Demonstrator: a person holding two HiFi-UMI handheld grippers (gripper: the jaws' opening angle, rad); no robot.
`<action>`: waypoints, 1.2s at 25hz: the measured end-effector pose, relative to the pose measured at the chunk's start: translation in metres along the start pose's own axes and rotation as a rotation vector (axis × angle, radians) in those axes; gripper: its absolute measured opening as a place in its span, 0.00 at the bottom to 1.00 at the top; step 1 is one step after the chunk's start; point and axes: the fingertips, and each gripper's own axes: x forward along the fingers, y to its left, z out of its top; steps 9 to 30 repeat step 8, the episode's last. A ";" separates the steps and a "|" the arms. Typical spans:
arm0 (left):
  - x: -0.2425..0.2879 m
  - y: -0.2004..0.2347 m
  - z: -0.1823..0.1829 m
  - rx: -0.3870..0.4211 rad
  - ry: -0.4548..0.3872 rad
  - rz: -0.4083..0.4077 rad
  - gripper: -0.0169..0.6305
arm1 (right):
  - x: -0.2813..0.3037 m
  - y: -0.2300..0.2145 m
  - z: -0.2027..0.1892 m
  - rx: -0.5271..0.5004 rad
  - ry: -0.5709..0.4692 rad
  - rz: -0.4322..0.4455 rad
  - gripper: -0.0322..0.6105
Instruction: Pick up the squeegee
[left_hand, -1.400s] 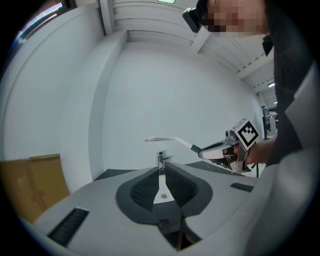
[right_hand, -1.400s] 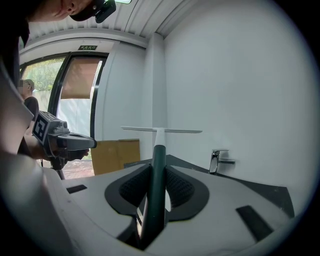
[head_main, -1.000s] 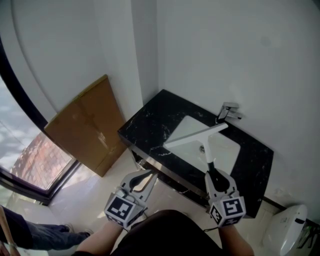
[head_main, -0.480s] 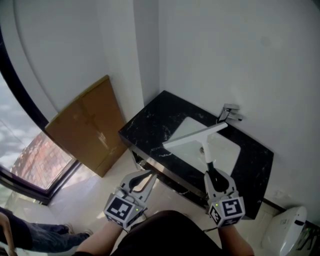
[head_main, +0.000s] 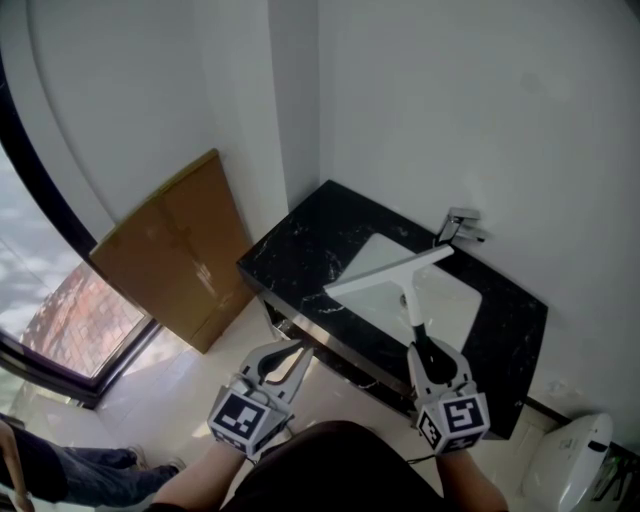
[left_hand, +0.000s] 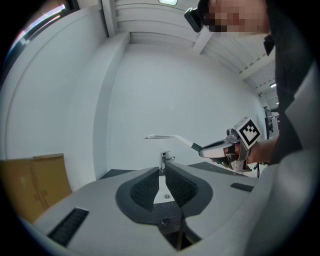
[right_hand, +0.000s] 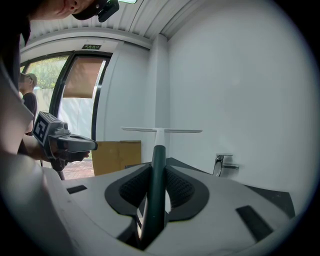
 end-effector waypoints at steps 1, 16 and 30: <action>0.000 0.000 0.000 0.000 0.001 0.000 0.09 | 0.000 0.000 0.000 0.001 0.002 -0.001 0.18; 0.000 0.004 -0.001 -0.004 0.003 0.003 0.09 | 0.005 0.003 0.000 -0.006 0.007 0.012 0.18; 0.000 0.004 -0.001 -0.004 0.003 0.003 0.09 | 0.005 0.003 0.000 -0.006 0.007 0.012 0.18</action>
